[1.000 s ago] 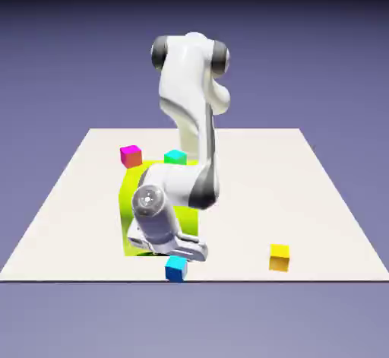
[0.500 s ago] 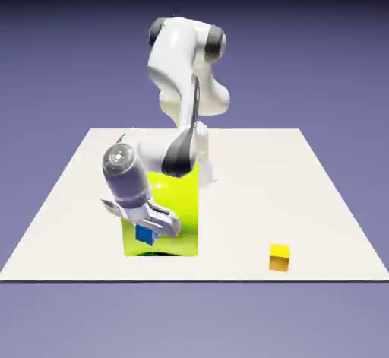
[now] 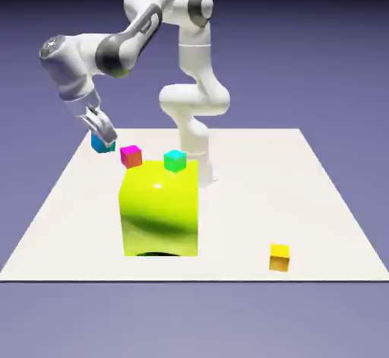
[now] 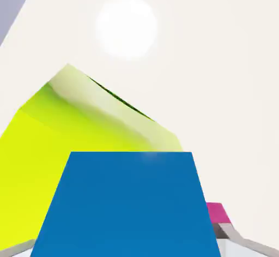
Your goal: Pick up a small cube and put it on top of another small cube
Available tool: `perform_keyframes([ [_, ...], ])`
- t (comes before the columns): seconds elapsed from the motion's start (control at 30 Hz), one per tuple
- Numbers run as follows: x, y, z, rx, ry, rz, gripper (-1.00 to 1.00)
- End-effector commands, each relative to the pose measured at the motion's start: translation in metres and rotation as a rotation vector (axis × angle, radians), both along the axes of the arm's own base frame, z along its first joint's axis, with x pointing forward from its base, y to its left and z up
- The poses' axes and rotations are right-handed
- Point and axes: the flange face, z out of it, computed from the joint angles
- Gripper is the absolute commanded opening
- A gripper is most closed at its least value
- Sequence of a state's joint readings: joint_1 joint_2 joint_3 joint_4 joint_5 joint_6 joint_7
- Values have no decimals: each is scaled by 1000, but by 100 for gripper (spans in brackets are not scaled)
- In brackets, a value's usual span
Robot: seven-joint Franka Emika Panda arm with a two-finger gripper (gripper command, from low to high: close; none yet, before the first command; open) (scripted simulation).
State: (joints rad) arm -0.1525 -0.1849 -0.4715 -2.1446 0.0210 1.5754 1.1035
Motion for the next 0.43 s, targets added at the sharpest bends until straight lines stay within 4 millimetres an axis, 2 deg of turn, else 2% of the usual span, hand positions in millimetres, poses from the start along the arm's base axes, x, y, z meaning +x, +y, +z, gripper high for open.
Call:
perform_keyframes([
  [0.0,-14,3,2,17,4,6,-100],
  [0.1,-47,19,-1,65,20,51,-100],
  [0.27,-61,36,-62,65,20,51,-100],
  [0.3,-61,36,-62,65,20,51,100],
  [0.33,-61,36,-62,65,20,51,100],
  [0.4,-54,28,-37,64,20,51,100],
])
